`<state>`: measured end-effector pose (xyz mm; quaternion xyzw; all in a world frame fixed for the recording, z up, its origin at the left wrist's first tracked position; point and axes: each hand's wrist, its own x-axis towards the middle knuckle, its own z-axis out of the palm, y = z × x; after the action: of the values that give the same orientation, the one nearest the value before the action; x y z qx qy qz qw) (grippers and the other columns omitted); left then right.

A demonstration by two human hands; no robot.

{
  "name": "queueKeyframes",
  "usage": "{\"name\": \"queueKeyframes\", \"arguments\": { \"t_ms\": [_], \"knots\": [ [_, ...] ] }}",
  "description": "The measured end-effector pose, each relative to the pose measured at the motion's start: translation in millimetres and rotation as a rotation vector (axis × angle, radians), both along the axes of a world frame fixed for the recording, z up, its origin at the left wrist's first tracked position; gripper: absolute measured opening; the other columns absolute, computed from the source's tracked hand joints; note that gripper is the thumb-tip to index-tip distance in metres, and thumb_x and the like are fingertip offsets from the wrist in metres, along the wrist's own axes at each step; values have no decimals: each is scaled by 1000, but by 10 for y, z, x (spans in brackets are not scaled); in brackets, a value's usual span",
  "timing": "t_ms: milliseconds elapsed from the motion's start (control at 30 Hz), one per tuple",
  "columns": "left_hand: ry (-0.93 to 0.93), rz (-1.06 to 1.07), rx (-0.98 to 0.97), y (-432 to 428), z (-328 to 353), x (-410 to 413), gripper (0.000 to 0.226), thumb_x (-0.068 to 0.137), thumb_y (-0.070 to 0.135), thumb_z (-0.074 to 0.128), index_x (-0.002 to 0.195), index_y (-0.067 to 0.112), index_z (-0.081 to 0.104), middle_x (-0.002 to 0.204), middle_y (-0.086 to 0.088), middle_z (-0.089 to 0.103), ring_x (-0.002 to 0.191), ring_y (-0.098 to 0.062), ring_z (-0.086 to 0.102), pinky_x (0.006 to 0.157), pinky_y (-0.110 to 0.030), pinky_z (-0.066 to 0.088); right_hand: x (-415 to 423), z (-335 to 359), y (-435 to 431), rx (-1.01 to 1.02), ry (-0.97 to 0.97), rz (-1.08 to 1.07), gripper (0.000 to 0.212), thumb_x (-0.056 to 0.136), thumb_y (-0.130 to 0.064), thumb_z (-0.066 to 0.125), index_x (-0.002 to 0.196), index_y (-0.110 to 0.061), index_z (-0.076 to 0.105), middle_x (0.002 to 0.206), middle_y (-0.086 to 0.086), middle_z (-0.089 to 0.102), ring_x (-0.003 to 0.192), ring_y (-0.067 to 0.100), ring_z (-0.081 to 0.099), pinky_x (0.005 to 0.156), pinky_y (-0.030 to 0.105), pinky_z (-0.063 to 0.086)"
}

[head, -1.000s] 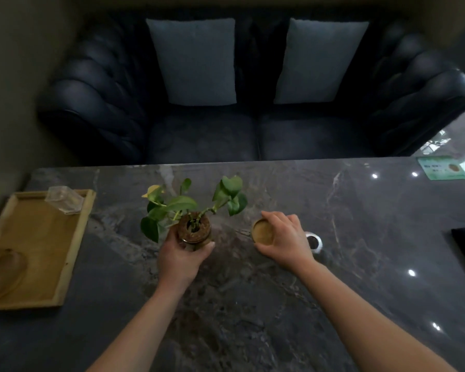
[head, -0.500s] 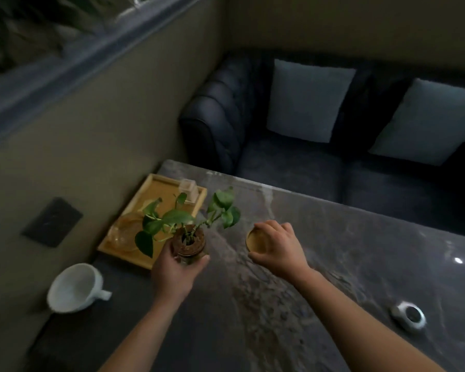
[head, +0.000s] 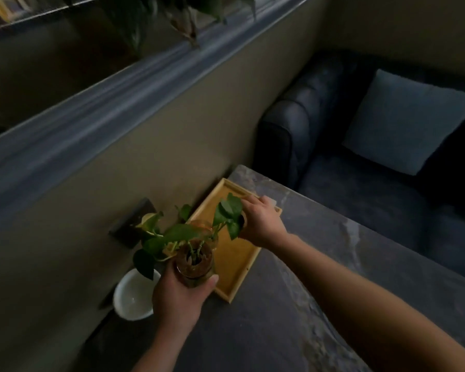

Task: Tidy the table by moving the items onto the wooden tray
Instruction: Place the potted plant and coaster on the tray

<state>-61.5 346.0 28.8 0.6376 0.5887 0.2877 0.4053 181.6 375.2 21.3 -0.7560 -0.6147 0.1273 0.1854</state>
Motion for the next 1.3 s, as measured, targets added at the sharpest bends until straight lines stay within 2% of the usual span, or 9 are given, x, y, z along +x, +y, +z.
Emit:
{"name": "queueKeyframes", "arguments": {
  "t_ms": [100,300,600,833,933,1067,1167,1233,1300],
  "knots": [
    [-54,13,-38,82,-46,-8,78,51,39,94,121,26,63,112,15,69,112,-10,60,94,-31,44,-44,-85,441,-14,-24,8,50,78,-43,73,123,-35,54,128,-5,57,109,23,47,83,38,48],
    [-162,39,-104,262,-98,47,85,51,32,95,128,25,59,119,13,68,119,-10,60,106,-43,46,57,-342,940,-132,6,-81,46,83,-16,70,127,-23,55,129,4,55,113,30,46,89,40,47],
    [-319,146,-173,325,-219,114,85,48,15,96,94,74,55,97,37,69,96,5,68,90,-37,55,-9,-612,1111,-109,-107,-111,42,75,-16,74,114,-22,62,119,6,56,103,29,50,75,39,53],
    [-372,164,-151,358,-247,147,77,48,14,95,100,57,59,95,37,69,97,6,67,80,-22,56,-13,-458,1025,-85,-36,-115,51,79,-22,72,128,-22,56,129,6,54,115,29,47,90,41,51],
    [-370,163,-133,360,-221,175,77,53,9,93,103,58,59,100,32,70,100,3,67,88,-32,55,6,-181,869,43,50,-134,50,83,-19,71,131,-24,55,124,1,59,115,23,51,93,37,48],
    [-316,113,-79,392,-144,245,75,57,14,93,104,62,58,103,34,67,108,3,64,96,-33,49,29,90,299,225,149,-199,29,87,-23,67,115,-26,62,108,-7,63,100,12,58,83,29,54],
    [-215,93,-32,431,-104,330,70,58,27,93,114,49,59,108,32,61,118,-6,58,95,-24,41,28,-29,-309,270,215,-314,17,88,-24,65,105,-25,64,95,-10,61,86,9,58,72,32,55],
    [-168,91,-19,463,-93,406,73,57,30,93,122,36,59,104,33,58,115,-6,57,88,-16,38,37,-243,-702,241,188,-413,23,86,-24,69,108,-24,64,99,-6,61,92,15,58,77,33,54],
    [-152,69,-17,495,-81,510,76,58,32,93,126,30,59,112,26,59,114,-4,54,94,-20,38,69,-506,-1011,134,50,-459,38,85,-30,71,121,-21,62,118,1,61,111,26,55,92,37,48]
  ]
}}
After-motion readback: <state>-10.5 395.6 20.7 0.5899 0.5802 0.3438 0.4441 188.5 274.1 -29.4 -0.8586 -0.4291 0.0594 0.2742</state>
